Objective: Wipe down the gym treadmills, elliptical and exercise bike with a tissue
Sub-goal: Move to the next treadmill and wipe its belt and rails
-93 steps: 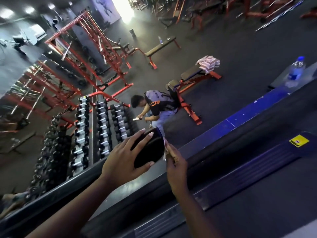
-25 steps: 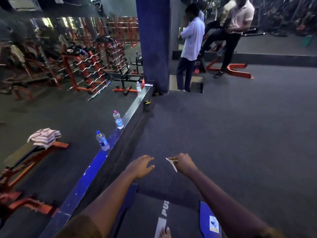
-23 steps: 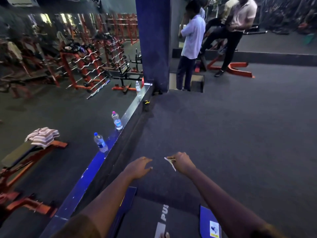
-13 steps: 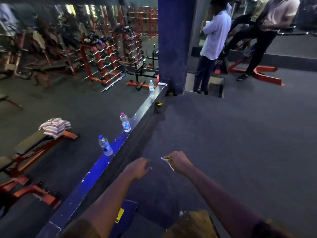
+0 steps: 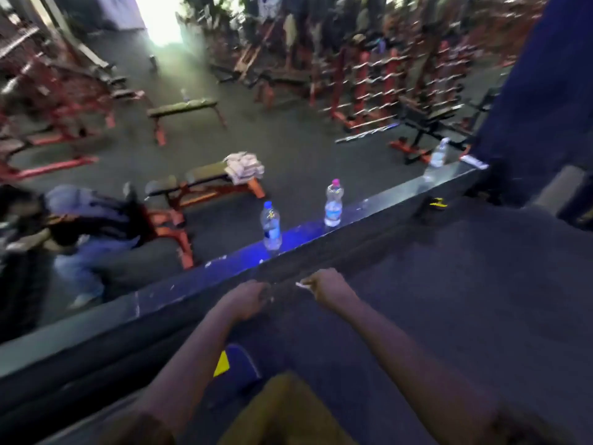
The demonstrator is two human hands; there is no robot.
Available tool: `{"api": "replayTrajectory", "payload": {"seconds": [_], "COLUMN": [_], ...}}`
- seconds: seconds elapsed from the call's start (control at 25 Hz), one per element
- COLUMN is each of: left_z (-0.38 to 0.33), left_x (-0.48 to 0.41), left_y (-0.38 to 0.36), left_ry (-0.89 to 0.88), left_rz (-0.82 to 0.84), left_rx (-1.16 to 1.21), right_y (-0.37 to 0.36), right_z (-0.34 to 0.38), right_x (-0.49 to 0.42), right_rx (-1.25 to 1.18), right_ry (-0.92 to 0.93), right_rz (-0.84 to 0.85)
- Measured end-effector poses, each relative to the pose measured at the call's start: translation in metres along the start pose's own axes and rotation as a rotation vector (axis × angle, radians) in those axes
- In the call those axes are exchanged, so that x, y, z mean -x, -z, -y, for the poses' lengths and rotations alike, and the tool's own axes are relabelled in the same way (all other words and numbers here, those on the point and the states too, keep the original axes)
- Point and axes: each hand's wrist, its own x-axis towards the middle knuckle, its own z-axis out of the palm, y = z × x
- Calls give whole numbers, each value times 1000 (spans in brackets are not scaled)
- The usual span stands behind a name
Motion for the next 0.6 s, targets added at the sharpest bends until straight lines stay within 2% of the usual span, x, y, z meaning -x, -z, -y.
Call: {"api": "replayTrajectory", "payload": {"seconds": [0.16,0.6], "left_z": [5,76], "left_x": [35,93], "left_y": [10,28], "left_ry": [221,675], "left_rz": [3,-260], "left_rx": [-2,188], "right_y": [16,6], "right_z": [14,136], "right_x": [-30,-136], "right_rx": [14,50], "right_ry": [245,756], "right_rz": [92,260]}}
